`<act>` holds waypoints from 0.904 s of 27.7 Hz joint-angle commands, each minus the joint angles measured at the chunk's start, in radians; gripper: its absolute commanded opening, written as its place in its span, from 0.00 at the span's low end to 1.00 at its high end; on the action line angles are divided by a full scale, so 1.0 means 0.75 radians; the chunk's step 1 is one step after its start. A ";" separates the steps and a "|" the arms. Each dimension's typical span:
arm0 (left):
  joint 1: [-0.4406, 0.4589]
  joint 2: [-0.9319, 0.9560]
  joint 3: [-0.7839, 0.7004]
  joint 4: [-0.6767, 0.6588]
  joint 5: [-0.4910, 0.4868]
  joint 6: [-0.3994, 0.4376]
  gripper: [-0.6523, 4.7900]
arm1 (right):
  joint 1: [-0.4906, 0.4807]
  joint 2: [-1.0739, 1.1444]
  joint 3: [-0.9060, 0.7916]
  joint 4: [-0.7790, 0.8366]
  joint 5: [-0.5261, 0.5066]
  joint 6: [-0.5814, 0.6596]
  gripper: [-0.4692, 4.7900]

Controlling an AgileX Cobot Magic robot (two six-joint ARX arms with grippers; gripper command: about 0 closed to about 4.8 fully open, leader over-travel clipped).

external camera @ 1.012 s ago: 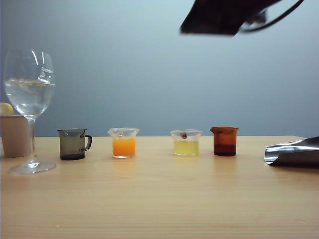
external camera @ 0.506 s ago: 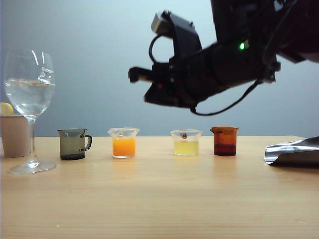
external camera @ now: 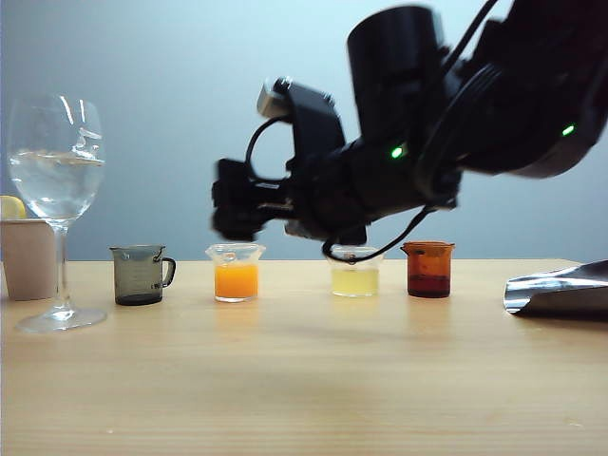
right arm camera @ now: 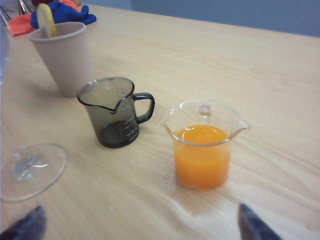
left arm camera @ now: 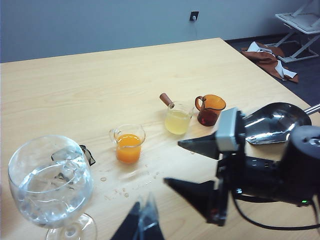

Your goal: Pick up the second measuring cup from the left, pour the orange juice inside into the goblet, and finally put the measuring cup back in its original place.

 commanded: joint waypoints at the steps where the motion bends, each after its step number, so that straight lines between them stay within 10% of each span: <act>1: -0.001 -0.003 0.005 0.009 -0.003 0.005 0.11 | -0.002 0.092 0.096 0.025 0.001 0.002 0.98; 25: -0.001 -0.003 0.005 0.044 0.012 0.004 0.11 | -0.114 0.475 0.508 -0.018 -0.105 0.023 0.98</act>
